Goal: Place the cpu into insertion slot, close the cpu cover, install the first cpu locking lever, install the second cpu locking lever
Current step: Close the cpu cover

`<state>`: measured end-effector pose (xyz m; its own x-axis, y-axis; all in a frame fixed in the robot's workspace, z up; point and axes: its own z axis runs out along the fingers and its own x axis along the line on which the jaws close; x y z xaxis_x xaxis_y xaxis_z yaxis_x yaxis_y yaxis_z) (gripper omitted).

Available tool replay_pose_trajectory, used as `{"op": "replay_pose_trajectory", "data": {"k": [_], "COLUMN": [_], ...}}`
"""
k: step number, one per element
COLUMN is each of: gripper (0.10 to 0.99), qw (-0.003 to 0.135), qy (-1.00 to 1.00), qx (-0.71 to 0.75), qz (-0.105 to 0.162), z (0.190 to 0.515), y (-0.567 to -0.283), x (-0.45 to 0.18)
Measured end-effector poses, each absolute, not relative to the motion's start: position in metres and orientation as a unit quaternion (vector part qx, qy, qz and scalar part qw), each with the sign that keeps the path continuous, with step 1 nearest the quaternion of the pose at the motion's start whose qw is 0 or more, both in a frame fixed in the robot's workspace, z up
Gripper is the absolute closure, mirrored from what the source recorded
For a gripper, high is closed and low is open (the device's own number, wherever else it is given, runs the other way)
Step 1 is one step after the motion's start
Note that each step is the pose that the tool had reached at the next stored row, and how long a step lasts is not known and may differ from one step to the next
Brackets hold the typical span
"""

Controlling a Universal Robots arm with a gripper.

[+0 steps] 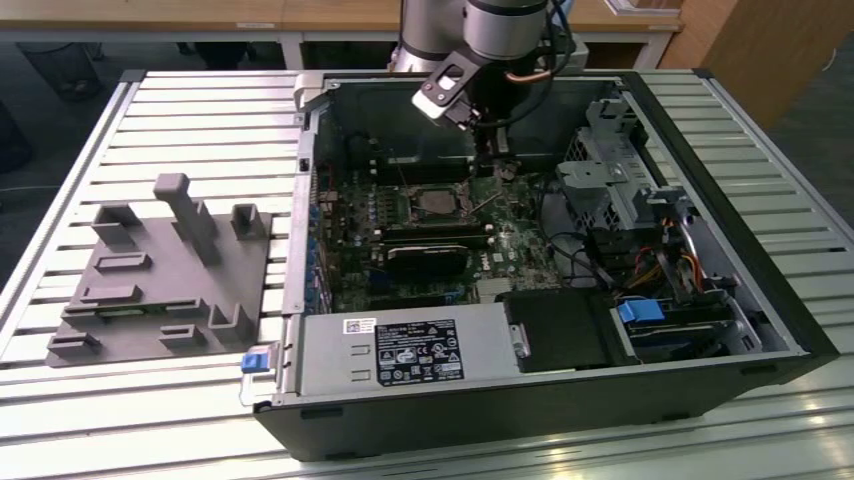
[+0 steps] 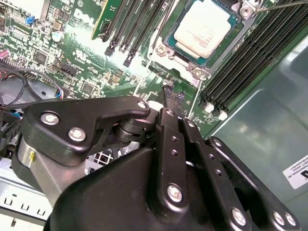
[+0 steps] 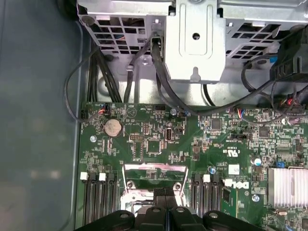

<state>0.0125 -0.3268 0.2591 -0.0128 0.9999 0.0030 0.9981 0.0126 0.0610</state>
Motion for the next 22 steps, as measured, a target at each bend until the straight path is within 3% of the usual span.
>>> {"op": "replay_pose_trajectory", "data": {"k": [22], "gripper": [0.98], "qw": [0.02], "qy": [0.704], "qx": [0.709], "qz": [0.022], "z": [0.259], "y": [-0.32], "x": [0.04]}}
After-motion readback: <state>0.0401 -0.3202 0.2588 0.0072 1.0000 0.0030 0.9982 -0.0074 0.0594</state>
